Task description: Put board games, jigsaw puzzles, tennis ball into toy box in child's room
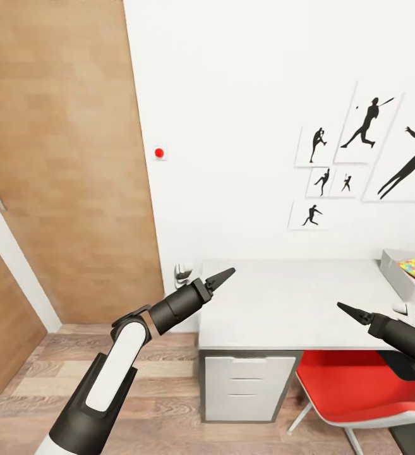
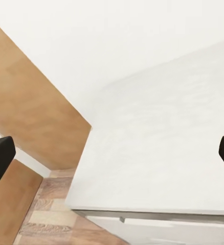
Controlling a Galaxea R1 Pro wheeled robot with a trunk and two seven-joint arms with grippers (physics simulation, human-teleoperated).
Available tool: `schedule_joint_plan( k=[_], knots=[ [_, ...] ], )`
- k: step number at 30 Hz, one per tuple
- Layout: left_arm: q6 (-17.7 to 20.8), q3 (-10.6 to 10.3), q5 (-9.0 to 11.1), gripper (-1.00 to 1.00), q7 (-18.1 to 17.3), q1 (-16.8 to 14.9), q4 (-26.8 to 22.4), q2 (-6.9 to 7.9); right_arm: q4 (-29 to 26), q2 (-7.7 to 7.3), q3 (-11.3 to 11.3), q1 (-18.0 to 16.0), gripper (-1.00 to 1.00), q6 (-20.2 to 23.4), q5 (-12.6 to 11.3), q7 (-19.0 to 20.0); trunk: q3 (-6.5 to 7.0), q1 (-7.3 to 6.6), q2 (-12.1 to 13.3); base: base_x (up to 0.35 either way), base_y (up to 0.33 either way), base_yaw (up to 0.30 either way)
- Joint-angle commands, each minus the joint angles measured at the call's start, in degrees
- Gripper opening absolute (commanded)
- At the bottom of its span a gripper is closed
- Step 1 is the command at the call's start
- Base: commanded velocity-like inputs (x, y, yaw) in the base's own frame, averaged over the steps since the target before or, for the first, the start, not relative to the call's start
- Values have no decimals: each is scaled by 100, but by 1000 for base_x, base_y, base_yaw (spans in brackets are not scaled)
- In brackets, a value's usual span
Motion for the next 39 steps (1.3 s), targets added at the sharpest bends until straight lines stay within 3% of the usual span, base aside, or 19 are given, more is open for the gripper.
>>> schedule_joint_plan(
  k=[1,28,34,39],
  knots=[
    [29,6,22,100,-5,-5,0,-2,-3,0,-7,-7,100,32,2,19,-13,2,-13,-110,246,0],
    [29,41,22,100,-15,11,9,23,-3,1,6,-2,100,26,2,3,-13,2,-13,-97,253,0],
    [25,74,6,100,44,111,43,115,-3,-21,9,17,100,29,2,23,-13,2,-13,-20,246,0],
    [8,238,-6,100,117,475,69,314,-3,-52,22,133,100,31,3,90,-13,2,-13,-9,130,0]
  ],
)
